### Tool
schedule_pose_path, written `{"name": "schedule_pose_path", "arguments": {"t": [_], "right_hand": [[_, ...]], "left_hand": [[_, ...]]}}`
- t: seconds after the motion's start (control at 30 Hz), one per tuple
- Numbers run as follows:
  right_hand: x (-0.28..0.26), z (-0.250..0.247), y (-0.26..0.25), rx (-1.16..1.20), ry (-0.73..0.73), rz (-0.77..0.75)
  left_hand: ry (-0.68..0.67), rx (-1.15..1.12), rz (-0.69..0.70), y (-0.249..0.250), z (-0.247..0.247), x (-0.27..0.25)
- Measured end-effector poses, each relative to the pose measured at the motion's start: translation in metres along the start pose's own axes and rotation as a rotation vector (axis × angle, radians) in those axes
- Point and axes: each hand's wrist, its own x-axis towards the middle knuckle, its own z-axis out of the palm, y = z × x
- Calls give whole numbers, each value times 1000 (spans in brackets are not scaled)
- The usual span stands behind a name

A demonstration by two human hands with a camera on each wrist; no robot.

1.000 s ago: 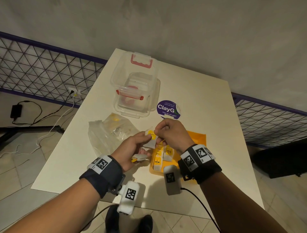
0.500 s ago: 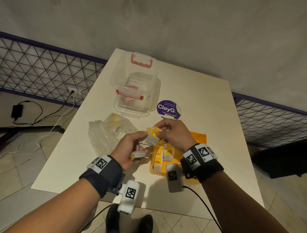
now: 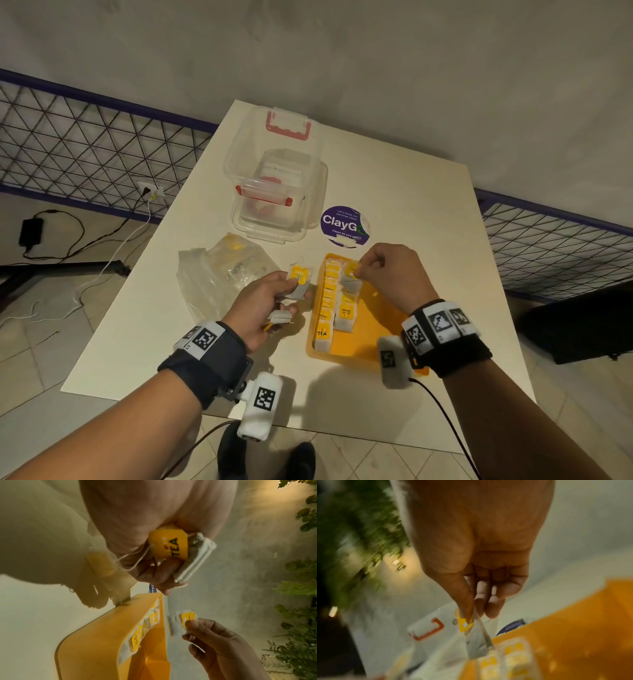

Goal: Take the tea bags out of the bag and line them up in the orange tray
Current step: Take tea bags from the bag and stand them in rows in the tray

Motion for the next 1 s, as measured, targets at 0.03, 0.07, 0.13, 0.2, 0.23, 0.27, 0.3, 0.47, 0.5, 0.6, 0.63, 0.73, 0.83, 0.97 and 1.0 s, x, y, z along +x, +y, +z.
{"name": "schedule_pose_path", "arguments": {"t": [0.03,0.07,0.13,0.2,0.23,0.27,0.3,0.47,0.5,0.6,0.63,0.73,0.83,0.97,1.0], "right_hand": [[-1,-1,3,-87,-4,-22],[-2,-2,6,-125,-21,-29],[-4,-4,11,-146,-54,-17],[-5,-7,14,-171,-79,-3],[-5,-8,15,-183,-95,-3],[-5,-8,16,-172,-110,-7],[-5,-9,17,-132,-123,-8],[-8,-7,18,90,-222,38],[-8,-5,19,95,-248,53],[-10,2,25,88,-342,133],[-11,4,27,95,-377,173],[-14,14,34,117,-464,291],[-15,25,43,168,-487,382],[-15,34,48,225,-428,406],[-14,36,48,210,-404,405]], "left_hand": [[4,4,-2,0,0,0],[9,11,-3,-1,-1,0],[23,35,-2,-2,-2,1],[34,54,1,-3,-4,3],[35,63,3,-3,-5,3],[35,75,5,-4,-5,3],[34,85,7,-4,-6,4],[36,96,3,-4,-4,4],[34,94,2,-4,-4,3],[28,88,1,-4,-4,2],[26,84,1,-3,-3,2],[23,81,-1,-3,-3,1],[19,90,-1,-5,-4,1],[13,73,-3,-5,-2,-1],[13,76,-3,-5,-2,-1]]}}
